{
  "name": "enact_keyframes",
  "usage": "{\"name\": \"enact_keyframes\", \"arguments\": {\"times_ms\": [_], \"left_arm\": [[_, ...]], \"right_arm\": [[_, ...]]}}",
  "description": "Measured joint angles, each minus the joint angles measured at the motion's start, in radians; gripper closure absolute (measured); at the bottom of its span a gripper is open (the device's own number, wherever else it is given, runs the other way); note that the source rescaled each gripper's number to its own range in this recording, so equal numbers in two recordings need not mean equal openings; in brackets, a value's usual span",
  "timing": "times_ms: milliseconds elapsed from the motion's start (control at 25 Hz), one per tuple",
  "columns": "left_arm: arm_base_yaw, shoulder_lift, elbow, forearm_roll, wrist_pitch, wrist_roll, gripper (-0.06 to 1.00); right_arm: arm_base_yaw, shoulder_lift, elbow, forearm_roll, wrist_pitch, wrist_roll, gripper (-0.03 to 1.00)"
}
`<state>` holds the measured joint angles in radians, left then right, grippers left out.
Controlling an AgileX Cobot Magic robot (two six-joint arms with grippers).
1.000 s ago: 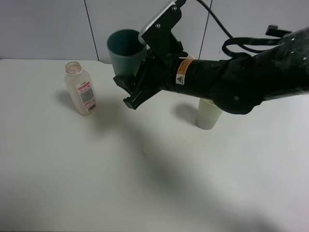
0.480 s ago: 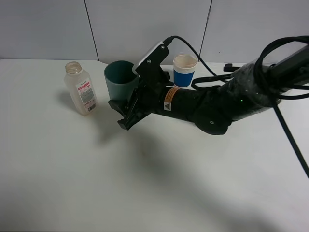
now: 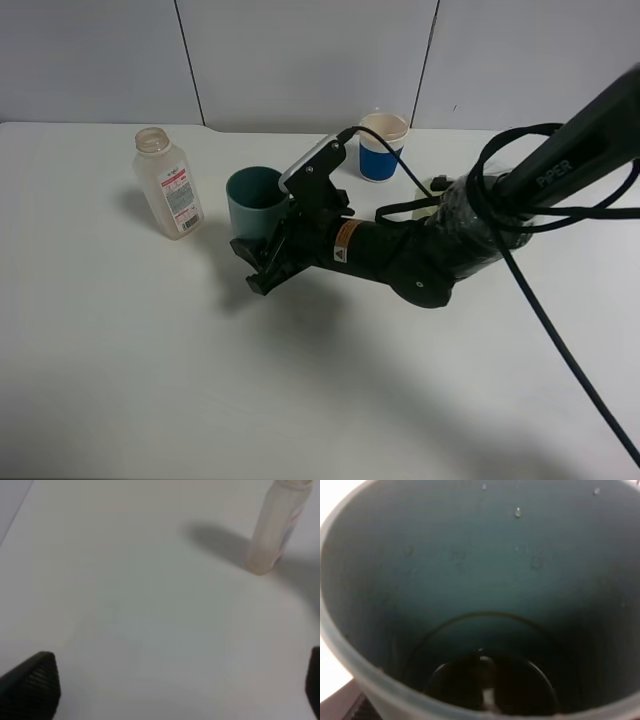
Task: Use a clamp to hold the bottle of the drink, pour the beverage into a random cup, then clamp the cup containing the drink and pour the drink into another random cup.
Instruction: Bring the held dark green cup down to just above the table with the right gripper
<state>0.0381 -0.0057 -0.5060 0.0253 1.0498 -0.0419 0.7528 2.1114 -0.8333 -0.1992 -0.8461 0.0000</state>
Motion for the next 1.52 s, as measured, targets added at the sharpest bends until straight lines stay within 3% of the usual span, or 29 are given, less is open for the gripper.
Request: {"name": "enact_keyframes", "arguments": {"times_ms": [320,720,1520], "left_arm": [[0.0,0.0,0.0,0.0,0.0,0.0,-0.06],[0.0,0.0,0.0,0.0,0.0,0.0,-0.06],[0.0,0.0,0.0,0.0,0.001,0.0,-0.06]], "right_arm": [[0.0,0.068,-0.001,0.0,-0.055,0.0,0.96],[0.0,0.164,-0.002,0.0,-0.227,-0.031,0.96],[0.0,0.17,0.0,0.0,-0.244,-0.031,0.96]]}}
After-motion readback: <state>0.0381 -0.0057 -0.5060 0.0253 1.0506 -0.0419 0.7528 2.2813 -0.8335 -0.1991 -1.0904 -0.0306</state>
